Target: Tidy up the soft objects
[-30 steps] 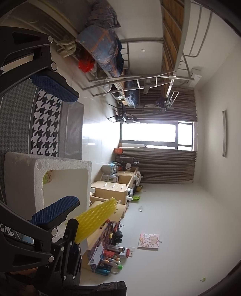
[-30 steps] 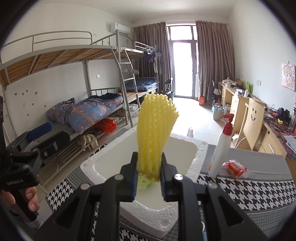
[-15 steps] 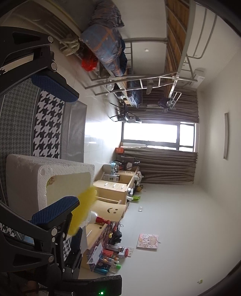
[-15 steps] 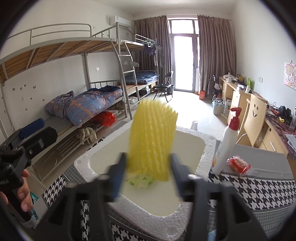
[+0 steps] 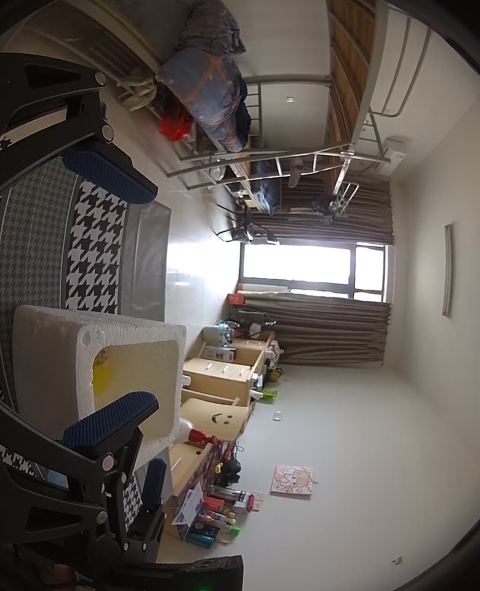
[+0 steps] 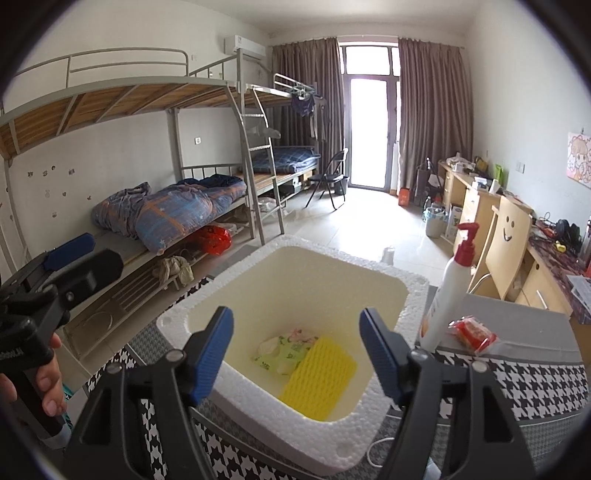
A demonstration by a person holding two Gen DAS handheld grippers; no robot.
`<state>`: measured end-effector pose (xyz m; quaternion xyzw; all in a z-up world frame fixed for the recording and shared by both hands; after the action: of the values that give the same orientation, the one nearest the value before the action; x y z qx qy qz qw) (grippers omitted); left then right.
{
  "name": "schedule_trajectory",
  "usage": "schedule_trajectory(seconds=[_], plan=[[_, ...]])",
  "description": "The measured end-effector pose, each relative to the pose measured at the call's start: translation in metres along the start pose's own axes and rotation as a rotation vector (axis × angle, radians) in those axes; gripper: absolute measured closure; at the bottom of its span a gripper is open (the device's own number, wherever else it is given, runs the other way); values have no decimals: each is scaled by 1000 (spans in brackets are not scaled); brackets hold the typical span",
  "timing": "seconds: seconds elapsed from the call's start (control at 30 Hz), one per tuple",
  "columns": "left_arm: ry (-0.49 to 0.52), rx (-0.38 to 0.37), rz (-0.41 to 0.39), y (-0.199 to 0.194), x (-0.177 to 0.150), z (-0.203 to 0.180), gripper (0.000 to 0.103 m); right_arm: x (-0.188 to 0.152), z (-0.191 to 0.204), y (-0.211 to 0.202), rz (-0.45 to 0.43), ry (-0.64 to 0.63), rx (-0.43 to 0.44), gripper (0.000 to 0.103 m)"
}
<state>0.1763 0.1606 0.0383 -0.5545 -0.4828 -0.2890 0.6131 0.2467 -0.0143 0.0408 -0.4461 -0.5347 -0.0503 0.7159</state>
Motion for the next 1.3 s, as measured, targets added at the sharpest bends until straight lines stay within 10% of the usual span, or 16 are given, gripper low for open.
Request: schedule_trajectory(seconds=[1.3], plan=[[54,-64,-21,-38,-7,-45,1,-24,-17,-59,-112,22,-34,21]])
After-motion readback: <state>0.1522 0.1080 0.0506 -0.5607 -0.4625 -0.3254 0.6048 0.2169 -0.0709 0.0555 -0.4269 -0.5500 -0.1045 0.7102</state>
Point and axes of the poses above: each gripper's, at about its wrist camera, not at the fingertips, and y roughly the way its jaws point, z to its left, x to its top, the point moved 4 cm from there along y, roughly the way its jaws point, and after that the axes turned 6 degrees about z, right-handed, at the moved point
